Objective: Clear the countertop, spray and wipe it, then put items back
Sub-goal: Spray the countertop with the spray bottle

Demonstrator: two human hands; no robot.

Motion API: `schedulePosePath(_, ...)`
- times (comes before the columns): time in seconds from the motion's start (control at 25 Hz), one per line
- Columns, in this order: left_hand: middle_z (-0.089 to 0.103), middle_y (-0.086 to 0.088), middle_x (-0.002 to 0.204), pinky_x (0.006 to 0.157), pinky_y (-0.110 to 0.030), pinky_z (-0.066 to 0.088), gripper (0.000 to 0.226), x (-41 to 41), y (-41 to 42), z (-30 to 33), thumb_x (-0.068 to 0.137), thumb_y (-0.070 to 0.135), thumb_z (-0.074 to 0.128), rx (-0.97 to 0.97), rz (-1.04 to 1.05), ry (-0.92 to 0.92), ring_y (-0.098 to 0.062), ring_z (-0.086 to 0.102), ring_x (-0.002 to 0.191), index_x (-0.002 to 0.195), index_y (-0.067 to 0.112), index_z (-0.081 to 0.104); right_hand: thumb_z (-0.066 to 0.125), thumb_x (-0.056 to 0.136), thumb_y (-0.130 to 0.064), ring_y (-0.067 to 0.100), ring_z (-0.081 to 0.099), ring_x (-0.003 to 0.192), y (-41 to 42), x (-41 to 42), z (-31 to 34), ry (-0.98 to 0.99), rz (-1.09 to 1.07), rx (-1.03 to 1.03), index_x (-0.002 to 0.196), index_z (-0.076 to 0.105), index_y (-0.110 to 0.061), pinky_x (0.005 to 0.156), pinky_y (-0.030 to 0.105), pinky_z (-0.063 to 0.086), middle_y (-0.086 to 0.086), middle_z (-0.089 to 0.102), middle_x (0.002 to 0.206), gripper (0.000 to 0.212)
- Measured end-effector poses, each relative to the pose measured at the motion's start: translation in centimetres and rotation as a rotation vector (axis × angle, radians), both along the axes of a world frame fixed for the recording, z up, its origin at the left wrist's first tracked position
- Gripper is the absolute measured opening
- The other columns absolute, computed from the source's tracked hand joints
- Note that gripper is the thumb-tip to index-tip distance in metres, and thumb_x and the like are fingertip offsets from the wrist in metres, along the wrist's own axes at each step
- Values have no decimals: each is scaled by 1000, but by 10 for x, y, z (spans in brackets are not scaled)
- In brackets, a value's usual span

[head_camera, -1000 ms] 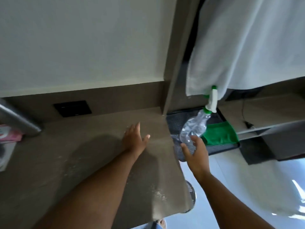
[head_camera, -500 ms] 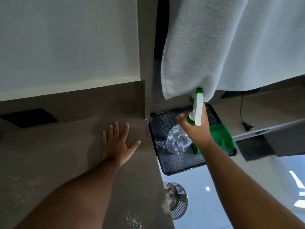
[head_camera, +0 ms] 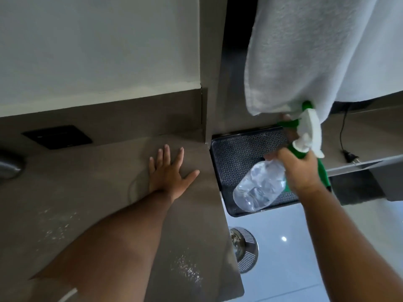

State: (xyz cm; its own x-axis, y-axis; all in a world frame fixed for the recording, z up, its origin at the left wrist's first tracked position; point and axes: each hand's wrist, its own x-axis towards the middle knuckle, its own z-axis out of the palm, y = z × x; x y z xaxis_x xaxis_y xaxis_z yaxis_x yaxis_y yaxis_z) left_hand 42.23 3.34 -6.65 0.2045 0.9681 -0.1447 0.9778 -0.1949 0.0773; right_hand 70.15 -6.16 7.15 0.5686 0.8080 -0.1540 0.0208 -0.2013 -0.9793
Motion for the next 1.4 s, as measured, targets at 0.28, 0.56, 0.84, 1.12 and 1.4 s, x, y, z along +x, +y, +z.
schedulePosePath(0.28,-2,-14,163,118,-53,-5,92,-32,-21,23,79,84,10,-23,-184,-6,-31,-6,149,154,30,5,70,57,-25,28,56,79,-102,-62,67,-152,138,-20,103,66,-13,76,55,53,20,61,89,48)
schedulePosePath(0.56,26,-22,156,116,-54,12,81,-266,-131,15,87,68,29,158,88,-123,-40,23,144,152,19,28,68,74,-26,11,65,69,-161,-235,113,-81,235,219,116,68,-26,71,44,55,-11,70,110,42)
schedulePosePath(0.84,27,-31,153,115,-58,16,97,-497,-214,-8,84,70,29,121,556,-81,-45,24,141,147,-4,27,71,67,-38,18,65,61,-182,-422,59,85,379,87,109,71,-31,54,32,55,-4,74,101,43)
schedulePosePath(1.12,18,-23,158,118,-51,9,95,-501,-214,-15,85,73,24,124,537,-98,-38,15,146,151,4,19,68,71,-21,17,57,60,-182,-531,-29,97,466,-129,79,70,-29,60,38,51,-4,63,67,11)
schedulePosePath(1.4,20,-23,158,118,-52,13,91,-500,-217,-9,87,70,27,162,525,-84,-38,17,146,151,5,21,68,72,-20,18,56,53,-196,-571,-69,153,654,-267,84,68,-17,54,36,52,9,62,68,13)
